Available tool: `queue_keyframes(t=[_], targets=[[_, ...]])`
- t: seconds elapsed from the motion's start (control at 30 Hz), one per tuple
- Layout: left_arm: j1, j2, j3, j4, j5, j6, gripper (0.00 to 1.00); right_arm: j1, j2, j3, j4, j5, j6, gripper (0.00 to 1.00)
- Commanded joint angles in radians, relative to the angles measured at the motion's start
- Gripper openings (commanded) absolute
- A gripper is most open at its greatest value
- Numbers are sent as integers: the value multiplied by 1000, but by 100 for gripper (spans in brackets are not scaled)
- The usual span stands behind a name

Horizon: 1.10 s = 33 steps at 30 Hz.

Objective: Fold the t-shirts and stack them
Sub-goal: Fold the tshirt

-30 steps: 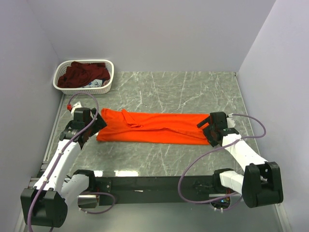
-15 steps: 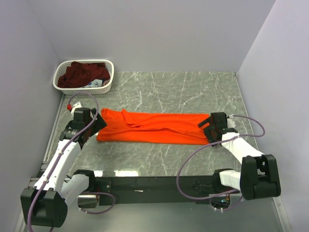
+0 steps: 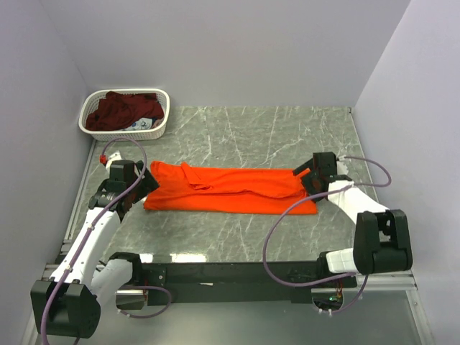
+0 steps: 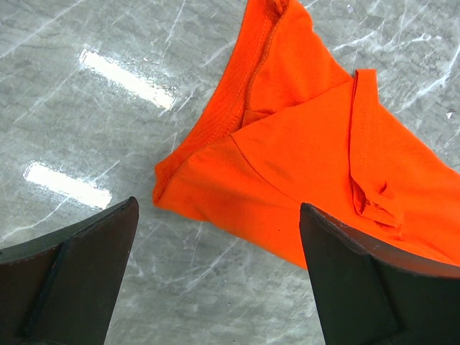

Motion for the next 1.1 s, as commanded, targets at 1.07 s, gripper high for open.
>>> queue_keyframes(t=[1.07], targets=[[129,163,-122,32,134,-291,85,-332,-297,-213,-188,-295,-286,75]])
